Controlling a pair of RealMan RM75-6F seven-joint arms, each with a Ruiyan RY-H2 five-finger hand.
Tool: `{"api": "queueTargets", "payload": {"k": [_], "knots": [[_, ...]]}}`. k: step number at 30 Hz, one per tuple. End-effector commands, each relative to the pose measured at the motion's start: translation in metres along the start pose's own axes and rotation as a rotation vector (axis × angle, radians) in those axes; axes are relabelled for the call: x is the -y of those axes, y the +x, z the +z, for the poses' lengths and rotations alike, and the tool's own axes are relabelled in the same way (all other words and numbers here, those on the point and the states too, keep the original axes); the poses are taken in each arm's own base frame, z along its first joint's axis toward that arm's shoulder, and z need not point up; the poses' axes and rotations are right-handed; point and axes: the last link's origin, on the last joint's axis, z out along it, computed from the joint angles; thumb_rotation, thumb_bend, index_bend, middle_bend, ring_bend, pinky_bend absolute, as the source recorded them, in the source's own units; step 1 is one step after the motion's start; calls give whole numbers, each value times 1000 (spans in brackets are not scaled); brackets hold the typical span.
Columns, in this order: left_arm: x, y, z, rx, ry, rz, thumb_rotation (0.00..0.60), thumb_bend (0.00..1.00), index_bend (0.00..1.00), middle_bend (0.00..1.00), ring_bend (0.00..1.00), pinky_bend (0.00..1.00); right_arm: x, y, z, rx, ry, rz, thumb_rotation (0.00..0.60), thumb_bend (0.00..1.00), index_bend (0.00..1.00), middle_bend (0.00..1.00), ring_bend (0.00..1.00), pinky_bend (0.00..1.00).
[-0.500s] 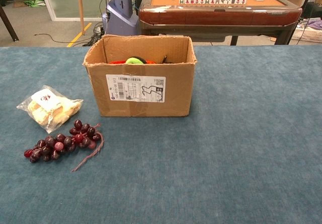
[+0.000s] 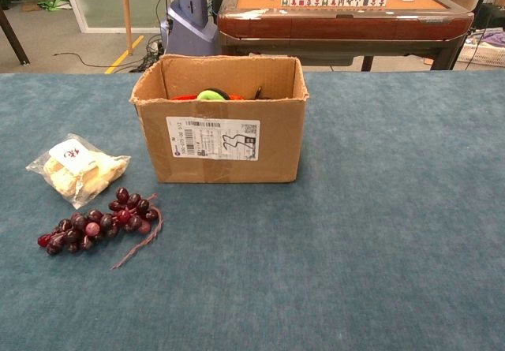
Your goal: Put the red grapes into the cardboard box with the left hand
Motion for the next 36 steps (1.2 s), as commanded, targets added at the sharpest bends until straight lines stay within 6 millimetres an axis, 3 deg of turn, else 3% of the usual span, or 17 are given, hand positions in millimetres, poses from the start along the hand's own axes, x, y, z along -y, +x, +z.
{"api": "queueTargets", "payload": {"k": [1, 8, 19, 36], "knots": [[-12, 1, 5, 3, -47, -18, 600, 164, 269, 164, 153, 340, -1, 3, 0, -10, -1, 5, 600, 209, 457, 418, 238, 277], [-50, 3, 19, 40, -144, 6, 600, 163, 263, 180, 153, 314, -1, 13, -2, -42, 9, 22, 600, 209, 457, 418, 238, 277], [-104, -15, 38, 146, -245, 30, 600, 143, 257, 194, 153, 292, -7, 27, -11, -93, -4, 50, 600, 209, 457, 418, 238, 277], [-154, -31, 72, 183, -241, 81, 600, 112, 227, 195, 150, 292, -11, 39, -14, -126, -4, 83, 600, 209, 457, 418, 238, 277]]}}
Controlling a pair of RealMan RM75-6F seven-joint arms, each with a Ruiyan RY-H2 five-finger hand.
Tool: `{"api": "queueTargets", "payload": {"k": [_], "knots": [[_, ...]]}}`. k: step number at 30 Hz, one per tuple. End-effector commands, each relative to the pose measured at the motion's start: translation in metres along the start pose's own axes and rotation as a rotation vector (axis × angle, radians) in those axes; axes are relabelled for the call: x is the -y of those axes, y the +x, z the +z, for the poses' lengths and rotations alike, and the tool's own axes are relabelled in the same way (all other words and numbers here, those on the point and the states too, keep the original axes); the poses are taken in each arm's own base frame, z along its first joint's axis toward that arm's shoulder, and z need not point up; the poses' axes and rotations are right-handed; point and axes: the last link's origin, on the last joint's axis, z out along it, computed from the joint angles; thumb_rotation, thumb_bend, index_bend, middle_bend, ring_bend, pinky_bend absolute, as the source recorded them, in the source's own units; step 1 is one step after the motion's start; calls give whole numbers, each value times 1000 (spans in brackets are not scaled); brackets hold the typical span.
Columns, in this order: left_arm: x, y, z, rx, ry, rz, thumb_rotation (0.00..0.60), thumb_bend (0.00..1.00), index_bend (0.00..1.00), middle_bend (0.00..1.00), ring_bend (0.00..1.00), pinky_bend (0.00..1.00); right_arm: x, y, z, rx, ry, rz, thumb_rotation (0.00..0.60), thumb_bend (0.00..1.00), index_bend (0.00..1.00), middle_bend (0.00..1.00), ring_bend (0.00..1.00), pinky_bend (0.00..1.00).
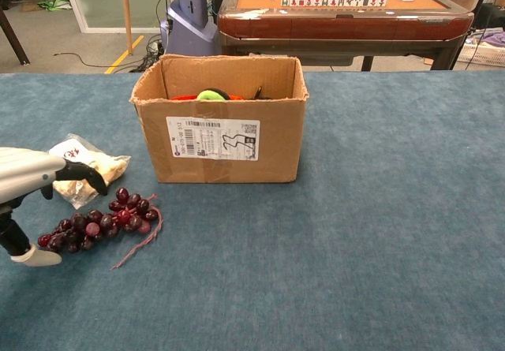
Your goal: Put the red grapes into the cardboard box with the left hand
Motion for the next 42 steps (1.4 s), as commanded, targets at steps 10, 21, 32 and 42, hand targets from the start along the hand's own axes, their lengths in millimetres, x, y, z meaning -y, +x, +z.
{"api": "queueTargets", "payload": {"k": [10, 21, 32, 42], "knots": [[-13, -7, 26, -27, 75, 18, 600, 109, 228, 232, 172, 337, -1, 4, -1, -9, 0, 9, 600, 209, 456, 418, 238, 277], [-21, -15, 34, -1, 111, 28, 600, 101, 243, 251, 180, 360, -1, 4, -1, -10, 3, 11, 600, 209, 456, 418, 238, 277], [-22, -22, 43, -51, 132, 83, 600, 102, 437, 459, 358, 509, -1, 3, -1, -8, 3, 10, 600, 209, 456, 418, 238, 277], [-21, -28, 46, -20, 148, 132, 600, 101, 452, 476, 379, 568, 0, 3, -1, -6, 4, 10, 600, 210, 456, 419, 238, 277]]}}
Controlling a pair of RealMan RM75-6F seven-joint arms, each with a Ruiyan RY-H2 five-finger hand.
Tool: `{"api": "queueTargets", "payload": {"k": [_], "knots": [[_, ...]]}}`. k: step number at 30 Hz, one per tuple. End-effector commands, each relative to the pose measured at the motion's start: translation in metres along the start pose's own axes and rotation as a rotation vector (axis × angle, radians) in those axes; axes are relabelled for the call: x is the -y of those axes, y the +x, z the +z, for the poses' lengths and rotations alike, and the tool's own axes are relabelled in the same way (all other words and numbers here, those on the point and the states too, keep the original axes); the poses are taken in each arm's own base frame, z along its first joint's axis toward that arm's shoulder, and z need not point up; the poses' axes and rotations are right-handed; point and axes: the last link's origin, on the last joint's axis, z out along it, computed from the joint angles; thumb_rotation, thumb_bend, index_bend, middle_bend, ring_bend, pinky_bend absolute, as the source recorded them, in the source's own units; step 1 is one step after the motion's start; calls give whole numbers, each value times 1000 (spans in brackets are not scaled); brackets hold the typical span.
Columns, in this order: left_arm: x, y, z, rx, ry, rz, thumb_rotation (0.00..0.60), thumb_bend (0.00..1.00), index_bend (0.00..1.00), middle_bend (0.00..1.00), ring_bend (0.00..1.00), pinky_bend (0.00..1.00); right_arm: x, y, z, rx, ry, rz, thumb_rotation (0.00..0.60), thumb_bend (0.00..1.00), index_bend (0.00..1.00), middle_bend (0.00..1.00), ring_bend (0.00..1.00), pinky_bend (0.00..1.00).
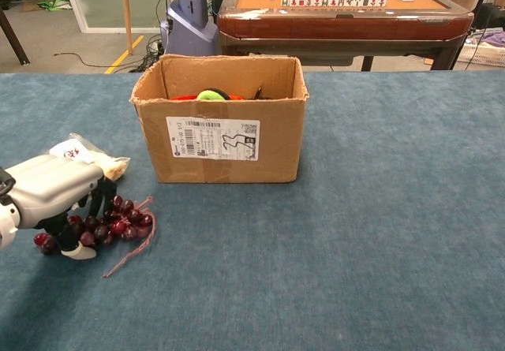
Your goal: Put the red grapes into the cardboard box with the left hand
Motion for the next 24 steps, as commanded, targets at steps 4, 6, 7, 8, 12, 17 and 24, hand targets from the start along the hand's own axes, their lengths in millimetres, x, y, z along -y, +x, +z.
{"api": "queueTargets", "payload": {"k": [4, 6, 7, 8, 12, 17, 24], "knots": [[1, -1, 2, 4, 12, 24, 600, 104, 455, 476, 379, 577, 0, 0, 0, 1, 1, 0, 600, 209, 456, 418, 238, 277], [2, -2, 2, 13, 16, 40, 600, 122, 455, 476, 379, 579, 0, 0, 0, 1, 1, 0, 600, 209, 456, 418, 238, 277], [2, -3, 2, 18, 18, 43, 600, 141, 455, 477, 379, 579, 0, 0, 0, 1, 1, 0, 600, 209, 457, 418, 238, 277], [2, -3, 2, 23, 19, 46, 600, 164, 454, 476, 379, 579, 0, 0, 0, 1, 1, 0, 600, 209, 456, 418, 238, 277], [3, -4, 1, 34, 25, 51, 600, 239, 454, 476, 380, 579, 0, -1, 0, 3, 0, 0, 600, 209, 456, 419, 238, 277], [4, -3, 0, 36, 34, 41, 600, 327, 457, 479, 381, 579, 0, -2, 1, 6, -1, -1, 600, 209, 456, 418, 238, 277], [6, -1, -4, 36, 35, 29, 600, 381, 478, 500, 392, 590, 0, -2, 2, 10, -3, -2, 600, 209, 456, 418, 238, 277]]}}
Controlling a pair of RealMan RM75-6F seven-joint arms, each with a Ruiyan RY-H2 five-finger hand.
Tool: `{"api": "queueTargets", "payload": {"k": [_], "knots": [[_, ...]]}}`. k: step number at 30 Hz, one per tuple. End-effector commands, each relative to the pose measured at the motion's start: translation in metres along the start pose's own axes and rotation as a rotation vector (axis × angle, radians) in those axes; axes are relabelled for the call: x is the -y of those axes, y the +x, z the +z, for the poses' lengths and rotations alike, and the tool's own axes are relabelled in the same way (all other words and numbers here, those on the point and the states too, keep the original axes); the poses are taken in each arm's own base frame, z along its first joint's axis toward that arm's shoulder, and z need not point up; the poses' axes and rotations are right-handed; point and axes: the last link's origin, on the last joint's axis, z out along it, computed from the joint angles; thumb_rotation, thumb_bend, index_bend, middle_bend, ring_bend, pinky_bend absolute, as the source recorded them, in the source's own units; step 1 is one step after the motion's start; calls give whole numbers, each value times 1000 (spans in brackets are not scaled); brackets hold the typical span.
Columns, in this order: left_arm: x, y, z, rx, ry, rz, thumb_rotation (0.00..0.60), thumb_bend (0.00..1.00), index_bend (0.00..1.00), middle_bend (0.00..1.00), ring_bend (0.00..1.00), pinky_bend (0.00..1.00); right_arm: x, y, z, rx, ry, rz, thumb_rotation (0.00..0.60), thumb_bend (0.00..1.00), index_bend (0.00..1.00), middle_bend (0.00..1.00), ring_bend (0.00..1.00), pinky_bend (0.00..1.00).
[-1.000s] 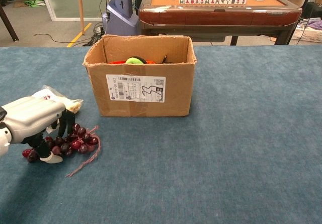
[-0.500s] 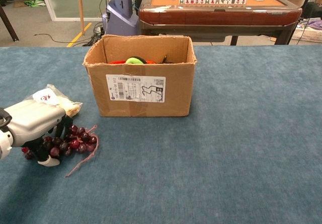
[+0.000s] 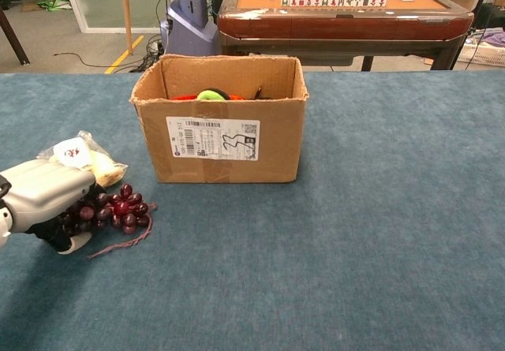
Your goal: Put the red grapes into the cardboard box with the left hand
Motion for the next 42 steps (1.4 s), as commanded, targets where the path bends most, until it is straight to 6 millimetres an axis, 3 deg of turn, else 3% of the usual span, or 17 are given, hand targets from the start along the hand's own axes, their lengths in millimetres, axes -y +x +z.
{"api": "queueTargets", "payload": {"k": [1, 13, 25, 35, 42], "knots": [[1, 1, -1, -3, -1, -6, 600, 383, 484, 505, 395, 593, 0, 0, 0, 1, 0, 0, 600, 209, 456, 418, 238, 277], [8, 13, -14, -41, -16, -87, 600, 397, 551, 584, 454, 641, -1, 0, 1, 1, -4, 4, 600, 209, 456, 418, 238, 277], [36, 42, -33, -77, 29, -120, 600, 399, 563, 597, 465, 651, 0, 4, -1, -15, 3, 10, 600, 209, 457, 418, 238, 277], [51, 93, -32, -165, 50, -74, 600, 399, 565, 597, 465, 651, 0, 6, -3, -21, 3, 16, 600, 209, 457, 418, 238, 277], [51, 126, -28, -198, 51, -39, 600, 399, 564, 597, 465, 651, 1, 5, -3, -18, 7, 14, 600, 209, 457, 418, 238, 277]]}}
